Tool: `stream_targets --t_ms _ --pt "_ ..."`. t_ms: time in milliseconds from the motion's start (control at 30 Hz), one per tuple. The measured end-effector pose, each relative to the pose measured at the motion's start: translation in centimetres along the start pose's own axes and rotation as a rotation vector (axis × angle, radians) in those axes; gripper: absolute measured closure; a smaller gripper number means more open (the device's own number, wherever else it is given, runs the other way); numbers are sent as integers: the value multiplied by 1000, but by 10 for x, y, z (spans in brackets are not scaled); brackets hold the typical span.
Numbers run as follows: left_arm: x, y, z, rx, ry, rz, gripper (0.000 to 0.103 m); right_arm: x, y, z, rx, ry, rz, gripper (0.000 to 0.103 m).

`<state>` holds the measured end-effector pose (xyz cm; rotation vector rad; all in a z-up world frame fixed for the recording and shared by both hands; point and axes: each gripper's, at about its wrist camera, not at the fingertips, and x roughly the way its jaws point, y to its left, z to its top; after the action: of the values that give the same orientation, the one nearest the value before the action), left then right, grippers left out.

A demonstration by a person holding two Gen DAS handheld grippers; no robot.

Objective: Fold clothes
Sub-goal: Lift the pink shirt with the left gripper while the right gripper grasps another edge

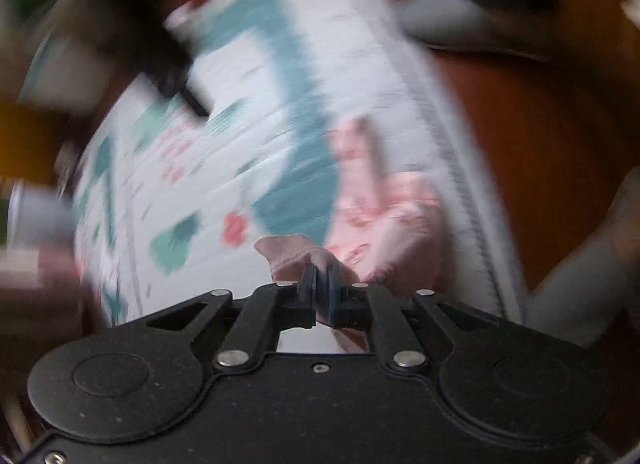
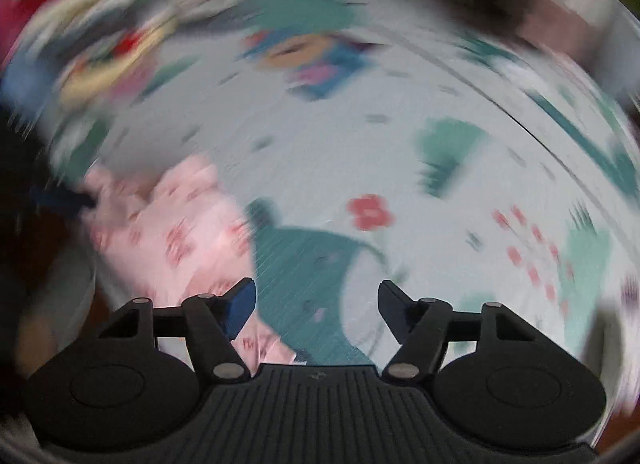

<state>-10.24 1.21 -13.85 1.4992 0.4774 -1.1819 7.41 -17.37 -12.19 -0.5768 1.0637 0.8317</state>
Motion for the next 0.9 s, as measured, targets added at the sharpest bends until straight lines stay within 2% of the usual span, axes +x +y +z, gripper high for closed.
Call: stream_targets --t_ms 67,200,333,467,600,667,767,800,867,900 --pt "-6 -24 10 159 -33 1 100 16 27 -4 -182 5 40 40" --pt "-5 -58 16 375 -61 13 100 46 71 -19 -466 16 69 40" --pt "10 -71 12 495 -56 -32 100 69 100 -38 -713 -13 46 38" --pt "8 -64 10 441 -58 -51 100 82 120 -61 -967 -115 -32 33" --pt "-4 -55 9 381 -57 -33 100 105 141 -95 -1292 -250 -130 19" --pt "-10 -55 8 356 -53 -22 100 117 147 -105 -1392 -300 -170 19" --pt "-14 -49 8 318 -44 -4 100 127 153 -105 -1436 -356 -203 19" --pt "-14 -47 9 304 -42 0 100 129 155 -102 -1427 -356 -192 23" --pt "-18 -46 6 283 -36 4 100 129 157 -96 -1420 -369 -184 40" --pt "-19 -44 6 273 -29 6 100 128 157 -93 -1410 -364 -175 57"
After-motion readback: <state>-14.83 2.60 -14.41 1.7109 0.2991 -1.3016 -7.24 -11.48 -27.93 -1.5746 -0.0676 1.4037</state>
